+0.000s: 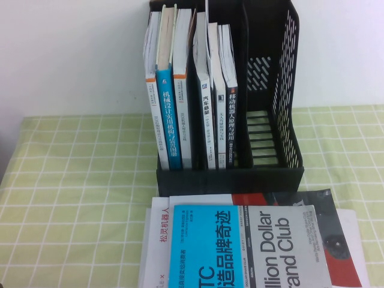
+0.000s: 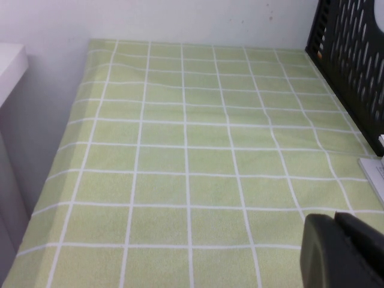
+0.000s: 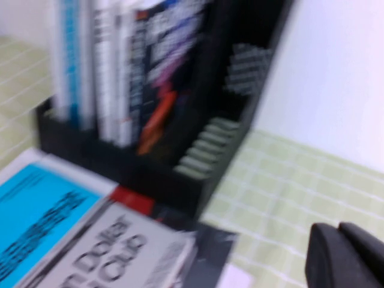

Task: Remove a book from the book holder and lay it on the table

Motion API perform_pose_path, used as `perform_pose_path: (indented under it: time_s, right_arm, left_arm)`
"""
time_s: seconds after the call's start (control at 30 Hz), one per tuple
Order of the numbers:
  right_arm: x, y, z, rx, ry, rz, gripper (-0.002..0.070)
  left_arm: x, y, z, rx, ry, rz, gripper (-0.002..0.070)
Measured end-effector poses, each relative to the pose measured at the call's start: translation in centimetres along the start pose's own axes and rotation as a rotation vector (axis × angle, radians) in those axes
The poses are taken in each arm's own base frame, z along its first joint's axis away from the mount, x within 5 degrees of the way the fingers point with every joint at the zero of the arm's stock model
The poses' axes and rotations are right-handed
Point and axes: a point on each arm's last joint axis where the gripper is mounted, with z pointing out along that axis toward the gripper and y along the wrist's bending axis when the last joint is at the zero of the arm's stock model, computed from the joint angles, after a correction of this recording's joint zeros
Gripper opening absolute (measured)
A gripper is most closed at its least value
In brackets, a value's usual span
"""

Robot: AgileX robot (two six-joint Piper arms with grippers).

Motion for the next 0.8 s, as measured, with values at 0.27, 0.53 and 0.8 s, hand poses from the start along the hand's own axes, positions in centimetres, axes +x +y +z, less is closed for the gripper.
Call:
perform_pose_path:
  time_s: [0.27, 0.53, 0.8]
  right_arm:
    - [0.7, -1.4, -4.5, 0.265, -0.152, 0.089, -0.0002]
    - [5.5, -0.7, -4.2, 0.355, -0.216, 0.071, -0.0002]
    - [13.4, -0.3, 1.2, 0.399, -0.098, 0.107, -0.0002]
  left_arm:
    - [0.0, 0.0, 0.0, 0.000, 0.000, 0.000, -0.0003]
    - [0.0, 0.0, 0.0, 0.000, 0.000, 0.000, -0.0003]
    - [0.0, 0.0, 0.0, 0.001, 0.000, -0.012, -0.0003]
